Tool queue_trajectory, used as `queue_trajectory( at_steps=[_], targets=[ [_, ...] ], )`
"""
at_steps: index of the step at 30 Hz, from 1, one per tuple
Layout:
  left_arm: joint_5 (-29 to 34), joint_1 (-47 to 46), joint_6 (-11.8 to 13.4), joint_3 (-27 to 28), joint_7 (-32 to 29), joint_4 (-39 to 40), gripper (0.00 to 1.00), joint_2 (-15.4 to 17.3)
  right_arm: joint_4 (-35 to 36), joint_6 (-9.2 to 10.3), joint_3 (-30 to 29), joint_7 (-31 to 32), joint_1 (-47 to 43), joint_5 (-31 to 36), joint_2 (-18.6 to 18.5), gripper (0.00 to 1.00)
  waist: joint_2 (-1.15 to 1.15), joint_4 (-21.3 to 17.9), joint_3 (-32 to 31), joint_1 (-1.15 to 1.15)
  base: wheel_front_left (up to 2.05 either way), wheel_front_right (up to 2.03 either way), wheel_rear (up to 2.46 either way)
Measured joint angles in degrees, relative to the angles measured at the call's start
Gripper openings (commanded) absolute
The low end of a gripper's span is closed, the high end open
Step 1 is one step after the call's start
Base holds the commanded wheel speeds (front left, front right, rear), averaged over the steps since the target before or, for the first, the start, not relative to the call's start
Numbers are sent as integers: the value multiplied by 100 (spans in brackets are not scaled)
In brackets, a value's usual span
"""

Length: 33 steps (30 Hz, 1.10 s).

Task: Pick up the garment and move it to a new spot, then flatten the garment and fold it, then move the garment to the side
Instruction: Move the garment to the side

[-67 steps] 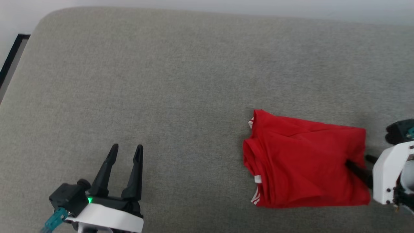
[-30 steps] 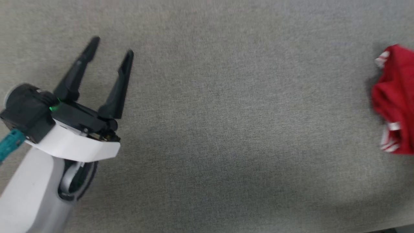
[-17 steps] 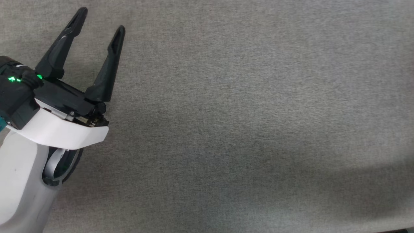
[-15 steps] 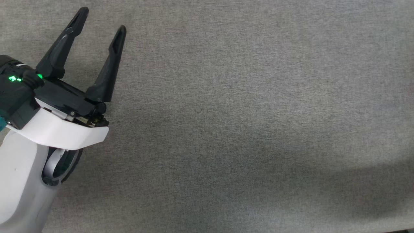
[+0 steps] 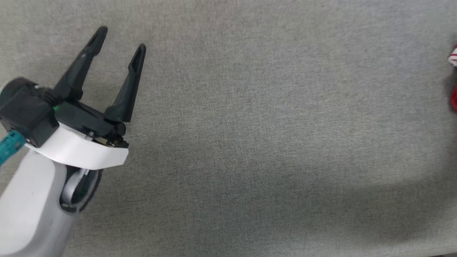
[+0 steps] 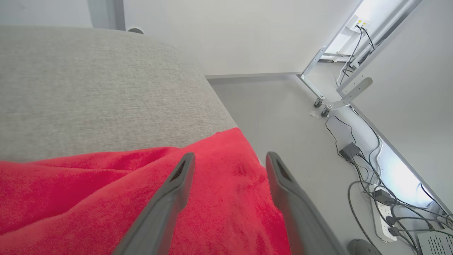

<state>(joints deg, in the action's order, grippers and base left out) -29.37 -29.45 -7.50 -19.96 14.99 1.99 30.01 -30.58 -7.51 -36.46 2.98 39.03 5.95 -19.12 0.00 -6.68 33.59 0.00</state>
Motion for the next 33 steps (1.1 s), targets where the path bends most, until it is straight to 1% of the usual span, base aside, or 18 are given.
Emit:
queue_trajectory(
  at_steps=[4,5,7,11,17,20,25,33],
  targets=[
    [16,362,0,115,0,-175,100,-227,35,1,739,-125,-221,-314,40,100,0,8,-344,0,0,0,0],
    [16,362,0,115,0,-175,100,-227,35,1,739,-125,-221,-314,40,100,0,8,-344,0,0,0,0],
    [16,586,0,186,0,-253,100,-345,109,1,1376,-277,-431,-572,88,100,0,20,-541,0,0,0,0],
    [0,1139,0,419,0,-455,100,-537,193,-1,2282,-505,-866,-1116,148,100,0,54,-968,0,0,0,0],
    [-23,1768,0,549,0,-788,100,-771,135,0,3047,-920,-1424,-1490,267,100,0,176,-1566,0,0,0,0],
    [-45,2043,0,676,0,-944,100,-887,54,0,3276,-1201,-1608,-1615,389,100,0,277,-1833,0,0,0,0],
    [-92,2570,0,975,1,-1029,100,-1134,-19,1,3416,-1596,-1912,-1751,571,100,0,434,-2287,0,0,0,0],
    [113,3323,0,1383,1,-1005,100,-1439,207,1,3482,-1766,-2540,-1852,840,100,0,601,-2917,0,0,0,0]
  ],
)
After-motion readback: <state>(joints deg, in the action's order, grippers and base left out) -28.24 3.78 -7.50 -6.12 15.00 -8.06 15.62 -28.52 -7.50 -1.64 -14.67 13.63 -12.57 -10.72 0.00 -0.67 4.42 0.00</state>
